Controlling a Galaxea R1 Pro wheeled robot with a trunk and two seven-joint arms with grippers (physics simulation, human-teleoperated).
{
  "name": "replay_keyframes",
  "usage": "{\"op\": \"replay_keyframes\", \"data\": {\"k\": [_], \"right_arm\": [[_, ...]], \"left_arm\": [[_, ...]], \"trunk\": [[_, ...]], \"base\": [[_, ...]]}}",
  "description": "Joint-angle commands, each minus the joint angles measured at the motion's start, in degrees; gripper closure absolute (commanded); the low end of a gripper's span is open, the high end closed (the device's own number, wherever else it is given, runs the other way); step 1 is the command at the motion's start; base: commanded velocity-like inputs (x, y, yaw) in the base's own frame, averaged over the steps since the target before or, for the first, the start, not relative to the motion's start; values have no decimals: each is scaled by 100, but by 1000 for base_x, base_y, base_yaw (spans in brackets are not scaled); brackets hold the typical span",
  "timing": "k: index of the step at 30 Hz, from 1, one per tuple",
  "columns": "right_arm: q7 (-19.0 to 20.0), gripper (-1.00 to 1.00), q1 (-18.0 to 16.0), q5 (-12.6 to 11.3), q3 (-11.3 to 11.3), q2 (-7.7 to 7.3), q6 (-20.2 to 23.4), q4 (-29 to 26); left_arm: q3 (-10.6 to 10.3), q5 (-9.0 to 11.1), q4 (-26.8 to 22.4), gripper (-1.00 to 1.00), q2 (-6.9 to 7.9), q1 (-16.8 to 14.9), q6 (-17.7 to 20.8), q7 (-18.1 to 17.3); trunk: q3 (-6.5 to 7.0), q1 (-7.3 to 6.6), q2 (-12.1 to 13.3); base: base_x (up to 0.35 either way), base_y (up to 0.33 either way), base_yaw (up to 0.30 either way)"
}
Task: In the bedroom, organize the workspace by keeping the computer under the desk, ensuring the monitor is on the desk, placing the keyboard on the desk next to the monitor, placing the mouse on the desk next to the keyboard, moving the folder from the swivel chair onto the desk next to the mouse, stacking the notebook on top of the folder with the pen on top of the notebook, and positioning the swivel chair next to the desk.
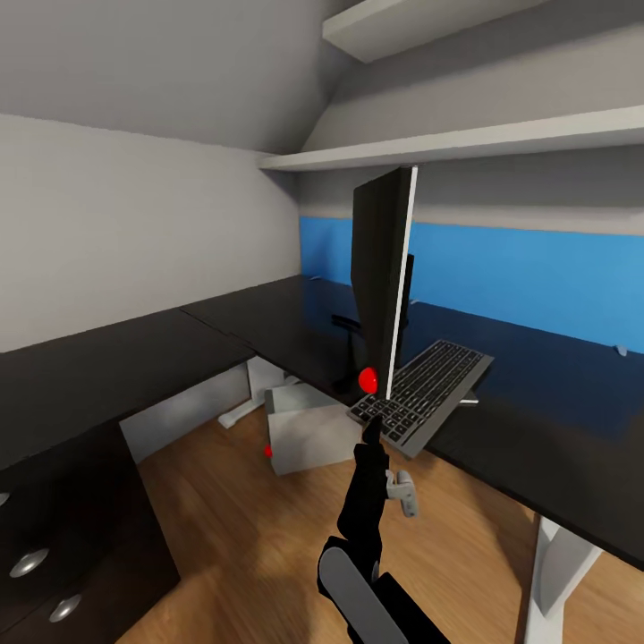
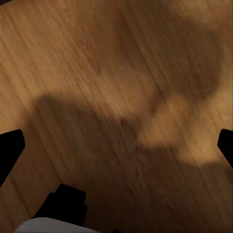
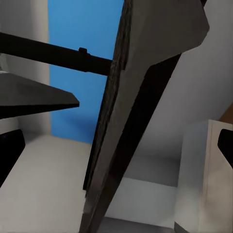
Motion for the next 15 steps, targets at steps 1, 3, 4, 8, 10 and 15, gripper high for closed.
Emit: {"op": "replay_keyframes", "data": {"k": [1,3,4,8,10,15], "right_arm": [[-54,-100,-6,26,9,0,-18,-2],[-53,-100,-6,32,9,0,-18,-2],[-53,-100,-6,33,9,0,-18,-2],[-53,-100,-6,35,10,0,-18,-2],[-52,-100,-6,35,-1,0,-18,55],[-52,-100,-6,35,-105,0,-18,145]], "left_arm": [[3,61,-10,-100,-3,1,22,39],[1,61,-4,-100,-3,1,22,39],[2,61,-2,-100,-3,1,22,39],[-2,61,9,-100,-3,1,22,39],[-5,61,44,-100,-3,1,22,39],[-6,61,51,-100,-3,1,22,39]], "trunk": [[14,-23,39],[32,-45,79],[32,-45,79],[68,-89,159],[68,-89,159],[68,-89,159]], "base": [[4,0,0],[2,0,0],[0,0,0],[0,0,0],[0,0,0],[0,0,0]]}}
